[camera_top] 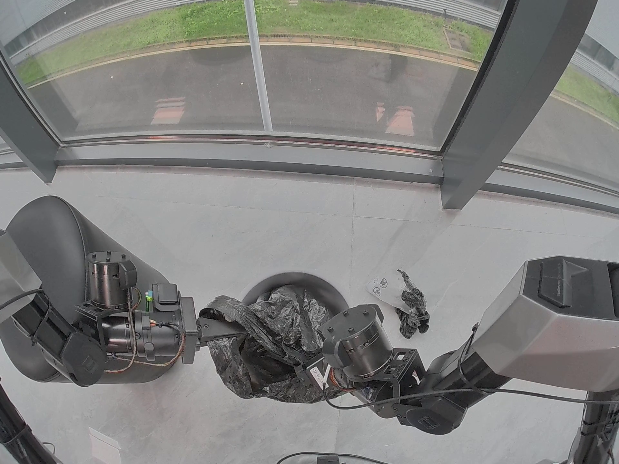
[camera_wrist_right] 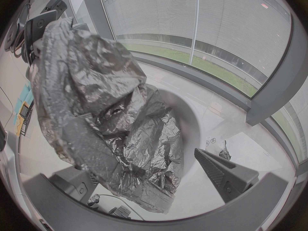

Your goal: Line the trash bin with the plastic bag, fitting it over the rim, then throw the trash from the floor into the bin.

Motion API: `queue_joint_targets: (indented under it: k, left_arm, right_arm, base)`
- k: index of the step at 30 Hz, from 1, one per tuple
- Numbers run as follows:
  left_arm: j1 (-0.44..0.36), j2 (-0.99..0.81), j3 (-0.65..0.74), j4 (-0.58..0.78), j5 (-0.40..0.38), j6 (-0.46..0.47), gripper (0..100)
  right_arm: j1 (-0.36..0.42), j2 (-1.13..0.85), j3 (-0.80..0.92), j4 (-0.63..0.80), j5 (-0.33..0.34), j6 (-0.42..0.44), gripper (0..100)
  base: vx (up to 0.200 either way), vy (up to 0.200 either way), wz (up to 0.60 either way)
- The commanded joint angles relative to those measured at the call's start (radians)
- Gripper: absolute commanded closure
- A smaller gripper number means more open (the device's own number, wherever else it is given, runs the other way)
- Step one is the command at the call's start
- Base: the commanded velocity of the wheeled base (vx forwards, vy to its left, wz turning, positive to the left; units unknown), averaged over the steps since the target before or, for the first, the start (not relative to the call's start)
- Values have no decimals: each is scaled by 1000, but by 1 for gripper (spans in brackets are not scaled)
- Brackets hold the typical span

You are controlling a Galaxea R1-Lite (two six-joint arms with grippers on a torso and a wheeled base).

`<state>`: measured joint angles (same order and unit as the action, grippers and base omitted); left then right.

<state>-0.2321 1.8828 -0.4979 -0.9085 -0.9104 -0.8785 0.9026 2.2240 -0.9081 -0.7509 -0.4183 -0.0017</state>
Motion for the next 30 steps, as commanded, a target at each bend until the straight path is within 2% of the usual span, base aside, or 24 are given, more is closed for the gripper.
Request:
queue_joint_targets:
  k: [1,2,4,6,17,22,25,26,28,30]
  left_arm:
    - [-52,35,12,-1,137,108,100]
    - [-72,38,16,-1,197,138,100]
    - [-104,36,18,-1,266,150,100]
    - [-122,26,18,-1,301,153,100]
    - [-131,-59,36,2,328,179,100]
    - [-131,-77,45,8,332,222,100]
    - [-131,-63,59,5,366,302,100]
    - [-131,-42,62,2,421,375,100]
    - [-136,-11,59,-3,495,464,100]
    - [-139,-1,55,-3,545,509,100]
  right_arm:
    - [-1,-21,3,-1,-7,-8,0]
    - [-4,-21,0,-2,-7,-15,0]
    - [-10,-21,-2,-7,-7,-18,0]
    - [-14,-20,-2,-21,-7,-20,0]
    - [-68,-3,-3,-88,-7,-52,0]
    - [-90,-3,-5,-114,-8,-77,0]
    - [-105,-1,-9,-145,-10,-106,0]
    - [-113,2,-9,-156,-14,-113,0]
    - [-117,2,-9,-160,-28,-116,0]
    - [-120,2,-8,-160,-36,-116,0]
  base:
    - [0,0,0]
    - [0,0,0]
    - [0,0,0]
    - [0,0,0]
    - [0,0,0]
    - [0,0,0]
    - [0,0,0]
    - [0,0,0]
    - [0,0,0]
    - [0,0,0]
